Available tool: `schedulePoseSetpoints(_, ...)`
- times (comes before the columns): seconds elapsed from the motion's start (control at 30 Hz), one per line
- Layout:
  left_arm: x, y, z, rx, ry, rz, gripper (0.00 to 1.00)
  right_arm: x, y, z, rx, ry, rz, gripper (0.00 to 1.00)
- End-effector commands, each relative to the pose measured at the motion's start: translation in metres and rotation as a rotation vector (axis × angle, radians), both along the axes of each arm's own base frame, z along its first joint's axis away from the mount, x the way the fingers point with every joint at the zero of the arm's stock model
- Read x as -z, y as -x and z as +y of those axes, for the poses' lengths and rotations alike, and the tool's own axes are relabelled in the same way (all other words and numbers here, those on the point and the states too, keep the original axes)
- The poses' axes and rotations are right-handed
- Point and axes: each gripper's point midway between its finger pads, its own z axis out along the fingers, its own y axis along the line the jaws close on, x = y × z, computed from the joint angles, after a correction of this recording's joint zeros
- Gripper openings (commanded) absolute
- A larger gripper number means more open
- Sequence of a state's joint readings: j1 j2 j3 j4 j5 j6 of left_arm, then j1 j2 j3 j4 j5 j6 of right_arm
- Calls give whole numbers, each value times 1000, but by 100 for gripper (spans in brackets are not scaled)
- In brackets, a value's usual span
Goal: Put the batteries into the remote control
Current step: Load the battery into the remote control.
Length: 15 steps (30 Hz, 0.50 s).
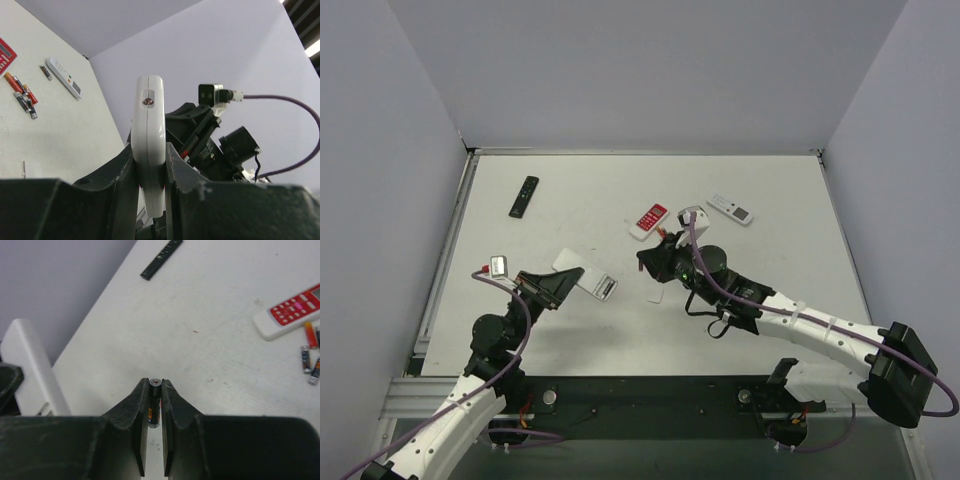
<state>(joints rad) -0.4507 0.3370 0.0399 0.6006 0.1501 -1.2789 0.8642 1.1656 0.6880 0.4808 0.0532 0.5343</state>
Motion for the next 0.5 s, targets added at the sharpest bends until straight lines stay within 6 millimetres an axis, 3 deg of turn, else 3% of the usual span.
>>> schedulePoseSetpoints(0.0,60,-1,5,-21,18,108,0,-76,21,20,-26,-222,-209,0)
schedulePoseSetpoints(0.27,60,-1,5,-20,27,111,0,-103,47,40,-101,-270,-315,0)
schedulePoseSetpoints(0.47,56,-1,7,-25,47,100,0,-104,61,62,-157,-271,-324,0)
